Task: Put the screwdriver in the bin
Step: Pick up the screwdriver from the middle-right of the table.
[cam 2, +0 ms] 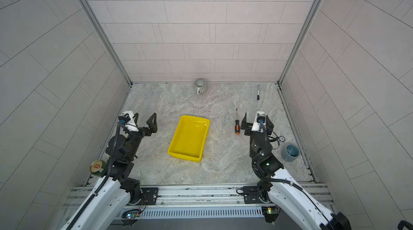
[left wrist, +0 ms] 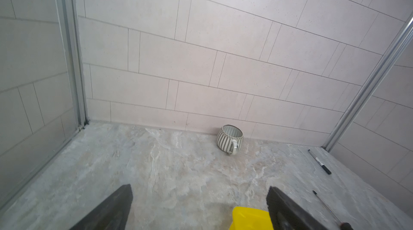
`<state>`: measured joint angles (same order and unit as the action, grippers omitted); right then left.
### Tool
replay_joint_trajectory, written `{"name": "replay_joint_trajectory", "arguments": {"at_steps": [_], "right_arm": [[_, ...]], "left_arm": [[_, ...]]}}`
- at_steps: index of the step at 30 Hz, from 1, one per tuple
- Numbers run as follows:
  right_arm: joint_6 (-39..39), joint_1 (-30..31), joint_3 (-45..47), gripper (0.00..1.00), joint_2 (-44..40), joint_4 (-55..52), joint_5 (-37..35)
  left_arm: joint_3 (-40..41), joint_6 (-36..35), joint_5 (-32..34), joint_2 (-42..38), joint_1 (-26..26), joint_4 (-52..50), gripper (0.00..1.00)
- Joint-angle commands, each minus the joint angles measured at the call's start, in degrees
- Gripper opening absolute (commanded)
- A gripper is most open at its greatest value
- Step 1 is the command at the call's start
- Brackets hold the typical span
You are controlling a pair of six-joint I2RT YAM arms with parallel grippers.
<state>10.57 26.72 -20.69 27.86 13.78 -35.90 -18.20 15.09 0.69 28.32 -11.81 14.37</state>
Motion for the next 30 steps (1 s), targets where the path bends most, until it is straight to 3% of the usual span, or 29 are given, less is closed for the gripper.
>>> {"name": "replay_joint_trajectory", "arguments": {"at_steps": [1,5,13,18,21,23,25,30], "right_arm": [[21.82,-0.08,2.62,0.99,-13.44,-38.97,-6.05],[22.41,-0.48,5.95,0.99,-27.36,-44.61,-0.15],[25.2,-0.53,-0.2,0.99,-7.77,-47.39,0.17],[27.45,-0.74,-2.15,0.99,-4.03,-47.14,0.15],[25.55,-2.33,-4.84,0.99,0.1,-45.7,6.31],[22.25,-4.99,-5.73,0.99,5.55,-42.7,14.16],[19.76,-8.66,-7.53,0.99,13.06,-40.75,23.45],[18.31,-11.42,-17.45,0.9,32.18,-41.85,33.3]], "left_arm": [[-3.9,8.54,2.87,-2.94,-0.21,-30.19,1.0],[-8.53,7.9,2.08,-2.03,-0.14,-39.05,1.0],[-12.79,9.58,2.25,8.9,-0.12,-42.22,1.0],[-14.06,12.86,7.49,11.49,-0.18,-46.5,1.0],[-13.7,15.69,11.22,10.53,-0.05,-49.43,1.0],[-12.36,18.55,14.1,8.9,-0.1,-50.55,1.0],[-10.72,21.6,16.71,7.04,0.17,-51.97,1.0],[-9.05,23.44,18.44,5.33,0.65,-51.99,1.0]]}}
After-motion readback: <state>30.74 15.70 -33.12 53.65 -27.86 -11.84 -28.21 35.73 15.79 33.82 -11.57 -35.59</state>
